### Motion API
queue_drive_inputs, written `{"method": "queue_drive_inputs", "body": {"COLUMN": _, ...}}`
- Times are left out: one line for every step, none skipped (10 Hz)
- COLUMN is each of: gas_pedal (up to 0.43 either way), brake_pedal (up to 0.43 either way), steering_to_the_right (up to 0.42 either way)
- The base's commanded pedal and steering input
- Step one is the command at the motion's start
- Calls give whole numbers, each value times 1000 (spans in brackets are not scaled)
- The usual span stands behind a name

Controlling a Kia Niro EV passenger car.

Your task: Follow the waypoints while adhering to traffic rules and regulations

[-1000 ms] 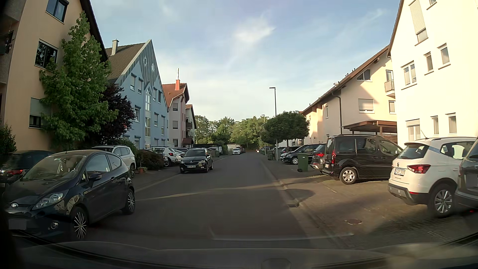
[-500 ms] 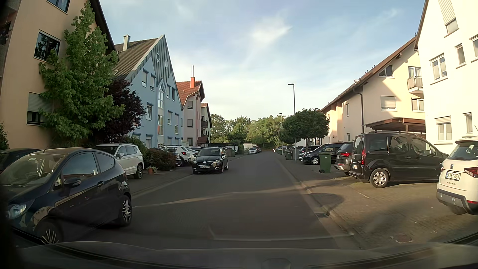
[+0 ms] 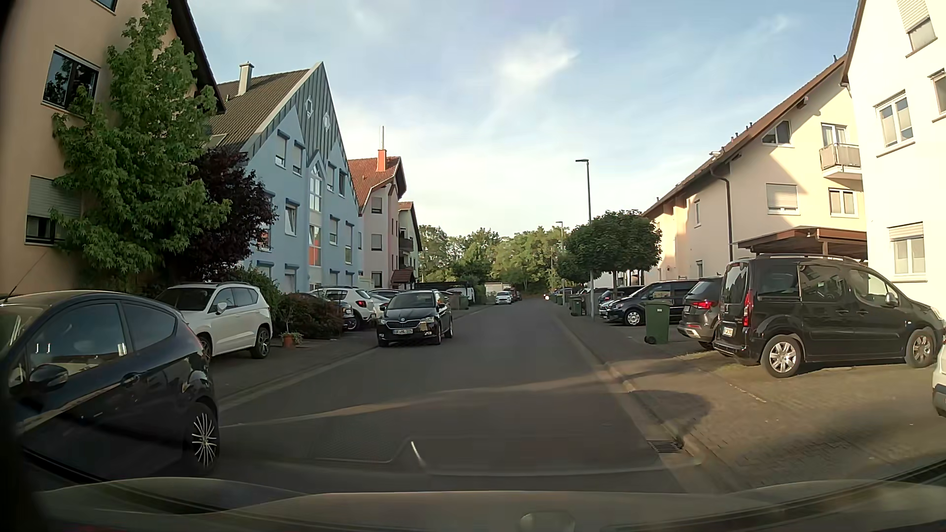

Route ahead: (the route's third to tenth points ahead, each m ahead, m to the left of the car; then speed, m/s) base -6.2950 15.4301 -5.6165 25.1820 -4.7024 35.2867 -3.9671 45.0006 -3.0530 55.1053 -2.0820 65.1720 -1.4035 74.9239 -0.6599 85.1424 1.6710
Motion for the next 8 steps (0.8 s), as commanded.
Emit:
{"method": "queue_drive_inputs", "body": {"gas_pedal": 0, "brake_pedal": 317, "steering_to_the_right": 12}}
{"method": "queue_drive_inputs", "body": {"gas_pedal": 0, "brake_pedal": 317, "steering_to_the_right": 19}}
{"method": "queue_drive_inputs", "body": {"gas_pedal": 0, "brake_pedal": 317, "steering_to_the_right": 20}}
{"method": "queue_drive_inputs", "body": {"gas_pedal": 0, "brake_pedal": 317, "steering_to_the_right": 20}}
{"method": "queue_drive_inputs", "body": {"gas_pedal": 0, "brake_pedal": 317, "steering_to_the_right": 24}}
{"method": "queue_drive_inputs", "body": {"gas_pedal": 0, "brake_pedal": 317, "steering_to_the_right": 27}}
{"method": "queue_drive_inputs", "body": {"gas_pedal": 0, "brake_pedal": 311, "steering_to_the_right": 30}}
{"method": "queue_drive_inputs", "body": {"gas_pedal": 0, "brake_pedal": 311, "steering_to_the_right": 34}}
